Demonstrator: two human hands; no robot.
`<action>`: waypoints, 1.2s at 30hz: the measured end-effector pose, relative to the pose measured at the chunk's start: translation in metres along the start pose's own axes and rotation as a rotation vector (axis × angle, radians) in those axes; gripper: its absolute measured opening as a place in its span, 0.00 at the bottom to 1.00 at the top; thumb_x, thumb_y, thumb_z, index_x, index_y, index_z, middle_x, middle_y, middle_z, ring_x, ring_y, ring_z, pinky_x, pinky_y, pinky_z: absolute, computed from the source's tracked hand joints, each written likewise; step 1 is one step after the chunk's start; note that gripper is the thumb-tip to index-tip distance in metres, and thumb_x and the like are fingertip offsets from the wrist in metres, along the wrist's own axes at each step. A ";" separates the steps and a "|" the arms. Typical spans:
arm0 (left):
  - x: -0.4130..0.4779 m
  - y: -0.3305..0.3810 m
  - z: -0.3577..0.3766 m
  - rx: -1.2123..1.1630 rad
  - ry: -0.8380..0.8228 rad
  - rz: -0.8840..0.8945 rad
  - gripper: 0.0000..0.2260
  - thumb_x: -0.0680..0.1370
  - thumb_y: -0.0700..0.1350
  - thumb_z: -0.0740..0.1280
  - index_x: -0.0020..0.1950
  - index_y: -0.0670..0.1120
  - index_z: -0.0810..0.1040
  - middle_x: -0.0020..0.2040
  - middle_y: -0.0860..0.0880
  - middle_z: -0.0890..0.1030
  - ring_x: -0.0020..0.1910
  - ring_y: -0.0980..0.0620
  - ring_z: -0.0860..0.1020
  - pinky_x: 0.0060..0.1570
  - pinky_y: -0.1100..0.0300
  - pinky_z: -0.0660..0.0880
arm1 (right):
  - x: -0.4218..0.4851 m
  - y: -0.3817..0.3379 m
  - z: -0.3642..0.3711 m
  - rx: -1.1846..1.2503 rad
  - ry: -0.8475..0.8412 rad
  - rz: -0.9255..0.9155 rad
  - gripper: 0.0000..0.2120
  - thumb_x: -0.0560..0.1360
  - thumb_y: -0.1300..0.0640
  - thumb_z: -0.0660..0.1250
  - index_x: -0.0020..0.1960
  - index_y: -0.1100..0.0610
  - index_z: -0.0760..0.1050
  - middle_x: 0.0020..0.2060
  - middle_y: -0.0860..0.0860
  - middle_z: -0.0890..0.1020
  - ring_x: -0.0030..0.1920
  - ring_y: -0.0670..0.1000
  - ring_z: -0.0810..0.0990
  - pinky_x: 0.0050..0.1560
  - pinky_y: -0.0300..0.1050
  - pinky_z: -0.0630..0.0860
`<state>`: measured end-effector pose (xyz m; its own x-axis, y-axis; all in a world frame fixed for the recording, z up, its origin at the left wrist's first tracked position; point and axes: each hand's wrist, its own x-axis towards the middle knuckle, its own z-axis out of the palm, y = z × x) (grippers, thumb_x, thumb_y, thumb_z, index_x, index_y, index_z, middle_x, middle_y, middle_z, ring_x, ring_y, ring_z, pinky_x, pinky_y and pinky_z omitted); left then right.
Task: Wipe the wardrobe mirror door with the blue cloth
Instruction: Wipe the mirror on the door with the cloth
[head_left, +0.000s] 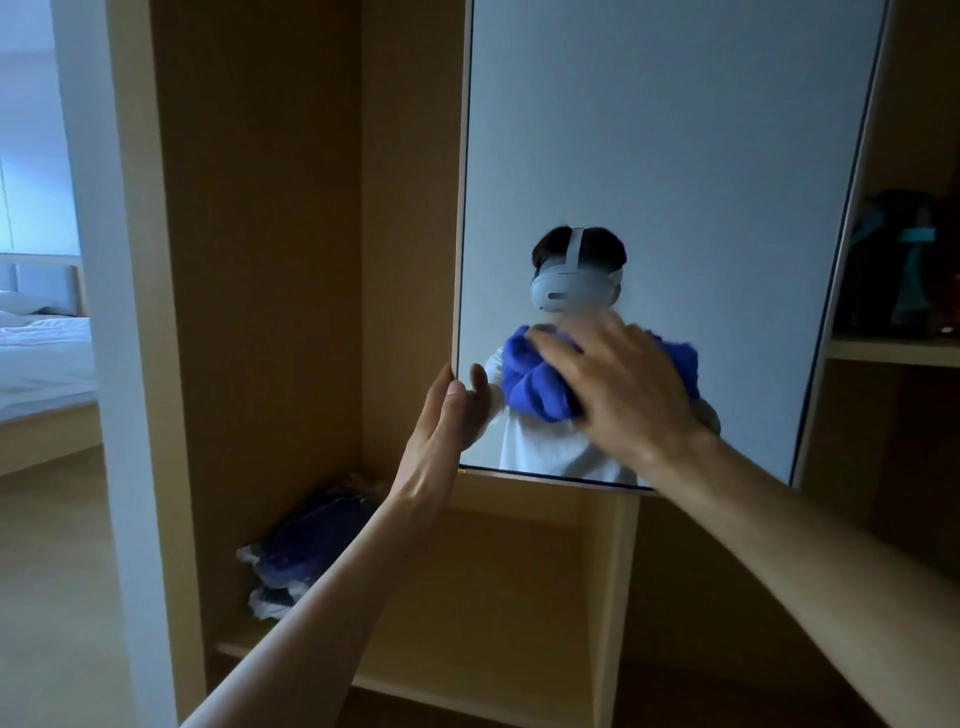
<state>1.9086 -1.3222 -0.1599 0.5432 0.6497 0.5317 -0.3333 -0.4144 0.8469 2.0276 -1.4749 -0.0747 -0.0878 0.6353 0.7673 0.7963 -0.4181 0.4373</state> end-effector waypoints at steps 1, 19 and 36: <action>-0.003 -0.001 0.002 0.006 0.001 0.002 0.17 0.81 0.64 0.54 0.70 0.74 0.67 0.48 0.82 0.76 0.52 0.82 0.74 0.54 0.75 0.68 | 0.004 0.009 -0.006 0.006 0.019 0.022 0.25 0.71 0.63 0.70 0.67 0.56 0.74 0.54 0.57 0.79 0.52 0.61 0.75 0.48 0.55 0.70; -0.010 -0.012 0.019 0.170 0.108 0.009 0.27 0.85 0.59 0.57 0.83 0.59 0.53 0.80 0.50 0.64 0.76 0.53 0.65 0.72 0.55 0.63 | -0.080 -0.023 0.052 0.102 -0.068 -0.139 0.26 0.70 0.55 0.76 0.66 0.52 0.73 0.56 0.53 0.80 0.53 0.58 0.77 0.49 0.52 0.75; -0.027 -0.018 0.038 0.349 0.176 -0.034 0.35 0.83 0.57 0.62 0.84 0.57 0.44 0.79 0.46 0.60 0.77 0.45 0.63 0.63 0.56 0.61 | -0.051 0.070 -0.003 0.031 0.108 0.076 0.24 0.71 0.61 0.69 0.68 0.55 0.75 0.53 0.56 0.79 0.50 0.61 0.74 0.45 0.55 0.71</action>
<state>1.9292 -1.3565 -0.1902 0.3985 0.7540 0.5221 -0.0181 -0.5627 0.8265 2.0854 -1.5387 -0.0818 -0.0890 0.5280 0.8446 0.8209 -0.4413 0.3624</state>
